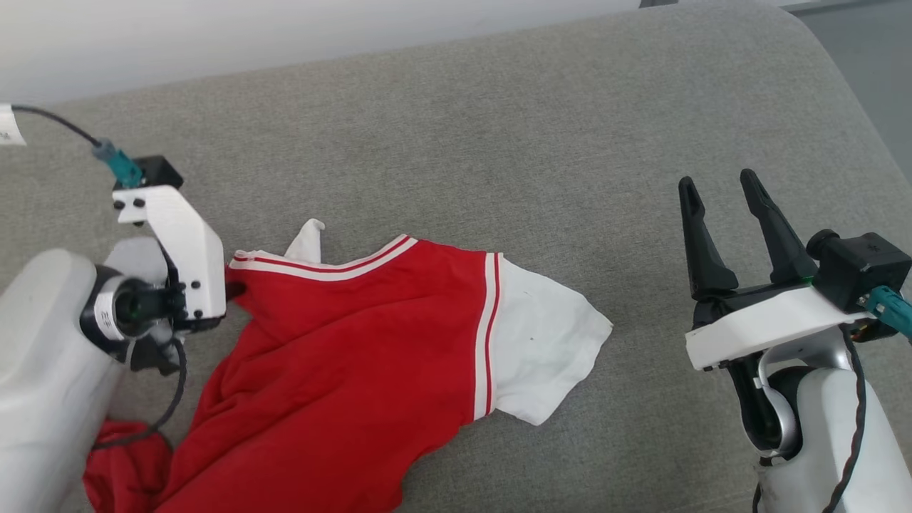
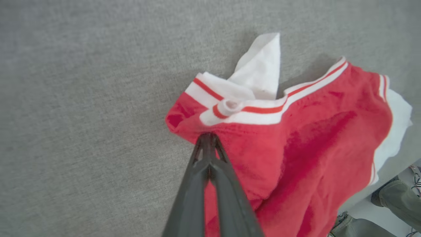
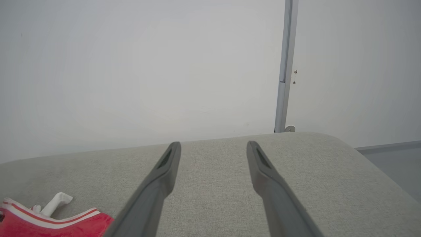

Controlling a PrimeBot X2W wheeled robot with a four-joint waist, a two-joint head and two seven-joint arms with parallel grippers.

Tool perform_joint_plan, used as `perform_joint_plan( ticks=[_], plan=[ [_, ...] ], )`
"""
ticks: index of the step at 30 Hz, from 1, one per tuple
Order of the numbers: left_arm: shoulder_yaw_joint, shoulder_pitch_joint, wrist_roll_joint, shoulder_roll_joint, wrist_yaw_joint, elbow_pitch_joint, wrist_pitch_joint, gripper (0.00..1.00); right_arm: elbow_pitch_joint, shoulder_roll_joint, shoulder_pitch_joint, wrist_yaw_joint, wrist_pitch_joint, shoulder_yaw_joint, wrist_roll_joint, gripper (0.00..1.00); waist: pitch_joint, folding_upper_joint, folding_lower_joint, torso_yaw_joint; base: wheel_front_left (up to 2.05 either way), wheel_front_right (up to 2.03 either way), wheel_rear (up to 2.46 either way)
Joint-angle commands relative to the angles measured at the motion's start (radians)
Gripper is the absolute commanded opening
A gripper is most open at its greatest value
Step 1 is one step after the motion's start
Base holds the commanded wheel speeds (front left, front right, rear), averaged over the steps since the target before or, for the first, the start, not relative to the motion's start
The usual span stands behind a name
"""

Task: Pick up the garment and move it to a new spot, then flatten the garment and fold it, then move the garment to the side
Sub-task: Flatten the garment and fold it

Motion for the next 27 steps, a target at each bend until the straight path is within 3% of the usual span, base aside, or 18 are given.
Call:
perform_joint_plan(
  ticks=[1,5,6,7,8,9,14,21,27],
  plan=[
    [0.003,-0.024,0.005,0.003,-0.007,-0.010,0.000,0.00,0.003,0.000,-0.006,0.000,-0.004,-0.002,0.006,1.00,-0.002,0.0000,0.0000,0.005,0.00,0.00,0.00],
    [0.013,-0.040,-0.010,-0.003,-0.011,-0.032,0.005,0.00,0.003,0.000,-0.002,0.000,-0.002,-0.006,0.004,1.00,-0.006,0.0000,0.0000,0.015,0.00,0.00,0.00],
    [0.015,-0.045,-0.014,-0.003,-0.009,-0.039,0.009,0.27,0.003,0.000,-0.001,0.000,-0.001,-0.008,0.004,1.00,-0.006,0.0000,0.0000,0.017,0.00,0.00,0.00],
    [0.015,-0.045,-0.014,-0.003,-0.009,-0.039,0.009,0.27,0.003,0.000,-0.001,0.000,-0.001,-0.008,0.004,1.00,-0.006,0.0000,0.0000,0.017,0.00,0.00,0.00],
    [0.018,-0.049,-0.017,-0.002,-0.003,-0.045,0.014,0.74,0.002,0.000,-0.001,0.000,0.001,-0.008,0.005,1.00,-0.006,0.0000,0.0000,0.018,0.00,0.00,0.00],
    [0.013,-0.051,-0.013,0.004,0.000,-0.051,0.023,1.00,0.002,0.000,-0.002,0.000,0.002,-0.007,0.007,1.00,-0.005,0.0000,0.0000,0.018,0.00,0.00,0.00],
    [0.007,-0.062,-0.006,0.007,0.006,-0.075,0.034,1.00,-0.003,0.000,-0.011,0.000,0.006,-0.007,0.014,1.00,0.005,0.0000,0.0000,0.016,0.00,0.00,0.00],
    [-0.038,-0.064,0.048,0.021,-0.049,-0.045,-0.002,1.00,-0.004,0.000,-0.033,0.000,0.008,0.005,0.031,1.00,0.045,0.0000,0.0000,-0.008,0.00,0.00,0.00],
    [-0.069,-0.063,0.076,-0.020,-0.102,0.064,-0.058,1.00,-0.004,0.000,-0.042,0.000,0.005,0.018,0.036,1.00,0.068,0.0000,0.0000,-0.023,0.00,0.00,0.00]
  ],
)
